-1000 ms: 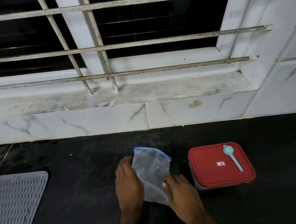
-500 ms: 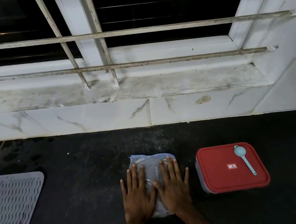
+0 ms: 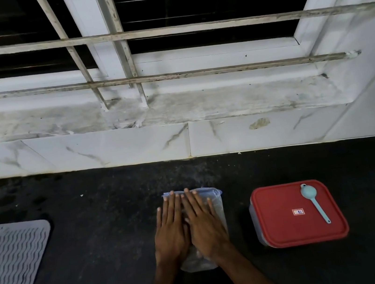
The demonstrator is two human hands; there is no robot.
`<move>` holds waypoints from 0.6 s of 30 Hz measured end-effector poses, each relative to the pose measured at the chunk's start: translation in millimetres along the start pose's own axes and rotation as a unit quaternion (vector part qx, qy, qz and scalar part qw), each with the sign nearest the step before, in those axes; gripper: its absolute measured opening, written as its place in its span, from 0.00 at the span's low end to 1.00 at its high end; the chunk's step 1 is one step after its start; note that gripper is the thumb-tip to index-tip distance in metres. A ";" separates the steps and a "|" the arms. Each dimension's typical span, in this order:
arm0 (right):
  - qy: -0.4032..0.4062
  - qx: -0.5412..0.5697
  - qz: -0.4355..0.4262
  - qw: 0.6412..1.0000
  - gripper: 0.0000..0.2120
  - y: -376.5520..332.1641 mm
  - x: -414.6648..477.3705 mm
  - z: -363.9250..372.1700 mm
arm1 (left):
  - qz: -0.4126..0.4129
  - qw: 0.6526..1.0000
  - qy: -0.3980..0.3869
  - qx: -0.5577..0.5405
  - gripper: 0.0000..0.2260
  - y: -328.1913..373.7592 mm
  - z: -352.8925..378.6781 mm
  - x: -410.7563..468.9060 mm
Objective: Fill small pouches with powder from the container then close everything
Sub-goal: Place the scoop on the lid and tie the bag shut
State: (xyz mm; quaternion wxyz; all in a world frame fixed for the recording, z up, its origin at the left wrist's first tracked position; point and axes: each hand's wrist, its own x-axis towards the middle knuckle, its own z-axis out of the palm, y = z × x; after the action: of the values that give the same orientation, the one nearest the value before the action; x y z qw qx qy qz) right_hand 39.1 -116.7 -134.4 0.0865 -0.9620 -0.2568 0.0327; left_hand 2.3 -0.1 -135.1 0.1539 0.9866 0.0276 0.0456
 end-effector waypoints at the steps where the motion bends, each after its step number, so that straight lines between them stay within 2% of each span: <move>1: 0.003 -0.003 -0.014 1.000 0.32 0.9 0.8 4.2 | 0.000 1.000 -0.010 -0.003 0.26 -6.2 3.2 -1.3; 7: -0.024 -0.030 -0.042 0.998 0.36 0.6 10.7 11.1 | -0.020 0.999 -0.031 0.019 0.27 -10.3 5.8 0.1; 12: -0.034 -0.022 -0.035 0.999 0.33 5.0 13.0 3.9 | -0.029 0.997 -0.047 0.058 0.29 -14.0 4.1 5.1; 18: -0.031 -0.011 -0.021 0.999 0.33 1.7 12.8 5.9 | -0.035 0.997 -0.052 0.052 0.29 -14.1 -0.1 8.6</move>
State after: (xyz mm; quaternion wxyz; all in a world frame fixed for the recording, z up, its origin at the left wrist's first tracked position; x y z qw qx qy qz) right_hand 50.3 -110.8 -140.7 0.0687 -0.9557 -0.2801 0.0583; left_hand 10.2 13.9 -138.7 0.1048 0.9928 0.0565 -0.0124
